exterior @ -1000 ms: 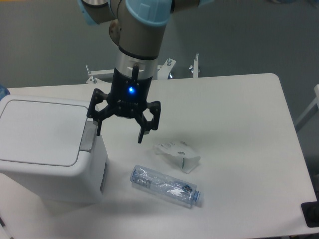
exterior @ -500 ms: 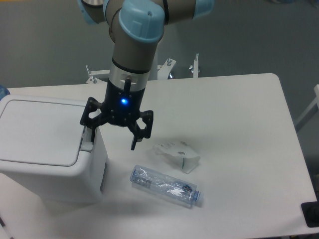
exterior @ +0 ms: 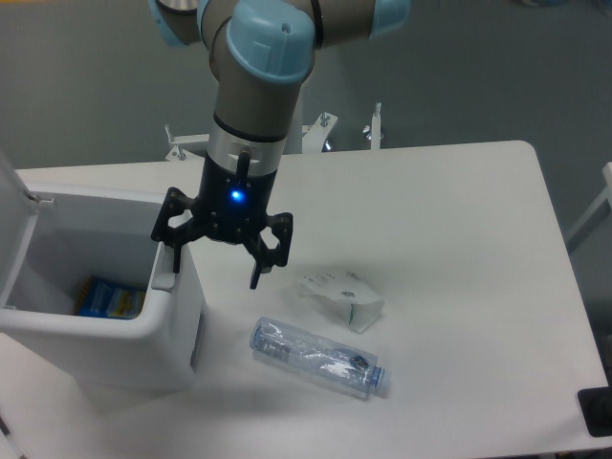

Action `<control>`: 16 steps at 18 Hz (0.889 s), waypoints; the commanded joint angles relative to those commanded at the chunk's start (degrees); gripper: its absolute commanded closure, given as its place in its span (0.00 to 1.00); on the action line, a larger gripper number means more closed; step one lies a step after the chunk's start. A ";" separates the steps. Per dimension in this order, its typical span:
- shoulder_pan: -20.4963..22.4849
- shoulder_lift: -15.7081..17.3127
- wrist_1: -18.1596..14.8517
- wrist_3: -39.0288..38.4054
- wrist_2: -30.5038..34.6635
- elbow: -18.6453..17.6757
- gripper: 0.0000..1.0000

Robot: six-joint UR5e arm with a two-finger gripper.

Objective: Open the trash can

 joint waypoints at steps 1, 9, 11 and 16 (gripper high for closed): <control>0.00 -0.26 -0.09 0.09 0.00 0.44 0.00; 8.16 -5.09 0.26 5.34 0.09 4.84 0.00; 10.27 -6.15 0.18 10.17 0.70 4.92 0.00; 14.41 -9.31 -0.26 23.44 9.39 4.57 0.00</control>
